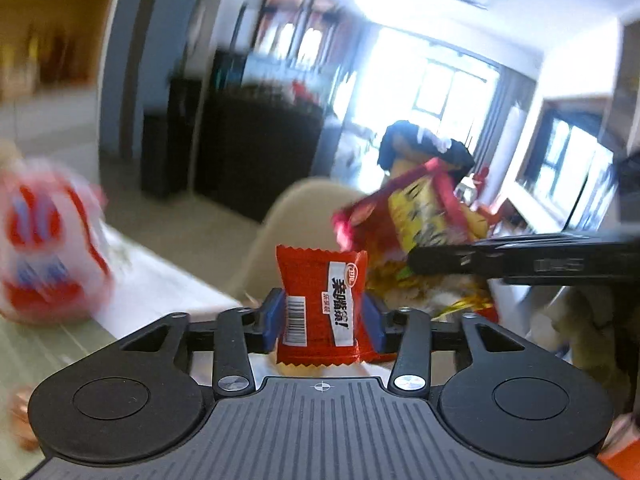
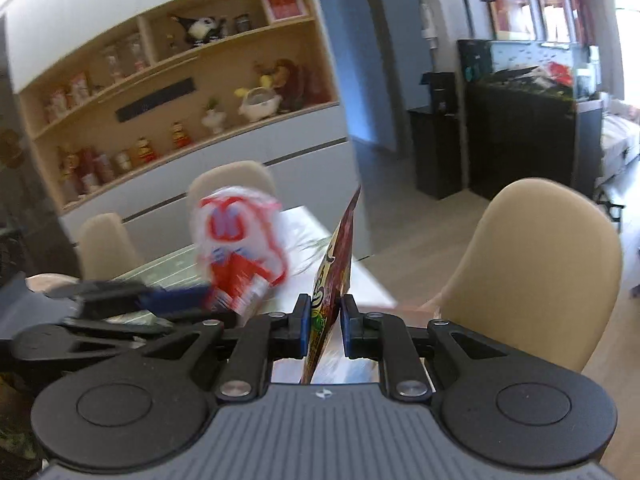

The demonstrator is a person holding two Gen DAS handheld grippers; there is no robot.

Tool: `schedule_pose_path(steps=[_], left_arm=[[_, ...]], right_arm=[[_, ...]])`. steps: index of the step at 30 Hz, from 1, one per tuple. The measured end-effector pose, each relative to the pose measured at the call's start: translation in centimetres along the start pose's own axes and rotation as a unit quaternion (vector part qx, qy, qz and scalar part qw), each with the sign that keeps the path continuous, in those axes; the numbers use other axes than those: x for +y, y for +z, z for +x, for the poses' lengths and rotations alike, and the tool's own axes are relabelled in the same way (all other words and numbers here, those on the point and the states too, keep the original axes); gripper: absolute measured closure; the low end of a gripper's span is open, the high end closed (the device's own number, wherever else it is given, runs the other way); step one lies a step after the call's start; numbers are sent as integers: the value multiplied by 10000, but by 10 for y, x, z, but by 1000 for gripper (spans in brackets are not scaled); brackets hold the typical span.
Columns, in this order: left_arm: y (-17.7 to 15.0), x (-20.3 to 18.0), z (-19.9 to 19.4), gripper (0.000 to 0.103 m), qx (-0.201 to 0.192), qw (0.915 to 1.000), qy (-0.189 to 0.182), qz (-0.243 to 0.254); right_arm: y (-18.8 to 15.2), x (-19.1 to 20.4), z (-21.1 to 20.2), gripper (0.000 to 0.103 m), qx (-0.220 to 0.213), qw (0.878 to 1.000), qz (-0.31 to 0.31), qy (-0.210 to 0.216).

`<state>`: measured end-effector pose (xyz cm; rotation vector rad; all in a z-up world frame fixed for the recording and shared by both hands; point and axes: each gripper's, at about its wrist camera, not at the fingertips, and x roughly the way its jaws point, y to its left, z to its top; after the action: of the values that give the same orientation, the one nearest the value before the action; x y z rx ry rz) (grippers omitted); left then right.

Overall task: Organize snacks
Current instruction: 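Carry the red packet and chicken pack to the pink box with both tools, then drop both packs into the pink box and open both tools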

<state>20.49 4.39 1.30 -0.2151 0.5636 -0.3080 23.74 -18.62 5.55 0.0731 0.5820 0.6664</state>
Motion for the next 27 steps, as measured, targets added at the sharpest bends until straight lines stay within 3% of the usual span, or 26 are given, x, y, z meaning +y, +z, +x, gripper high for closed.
schedule_pose_path(steps=[4,6,12,17,18,22,27], left_arm=[[-27,31,65,54,457,9979,441,-135],[-40,44,73,54,435,9978,389,-306],[-60,74,38,53,247,9955,454,-795],[-91,83,1,54,375,9914,749,-1003],[-98,84,-7,53,429,9907,842,-979],[-122,94,-26,53,743,9830,1490,-779],[-138,116,-46,54,784,9715,1998,-1001]], right_arm=[[1,-15,38,88,213,9993,195,-238],[-9,-20,61,88,436,9983,280,-274],[-39,-24,124,88,1074,9926,557,-61],[-57,-13,167,87,1314,9852,913,614],[-60,-11,172,87,1356,9854,851,575],[-65,15,177,70,1271,9912,-161,-330],[-63,53,171,62,1175,9852,-1099,-591]])
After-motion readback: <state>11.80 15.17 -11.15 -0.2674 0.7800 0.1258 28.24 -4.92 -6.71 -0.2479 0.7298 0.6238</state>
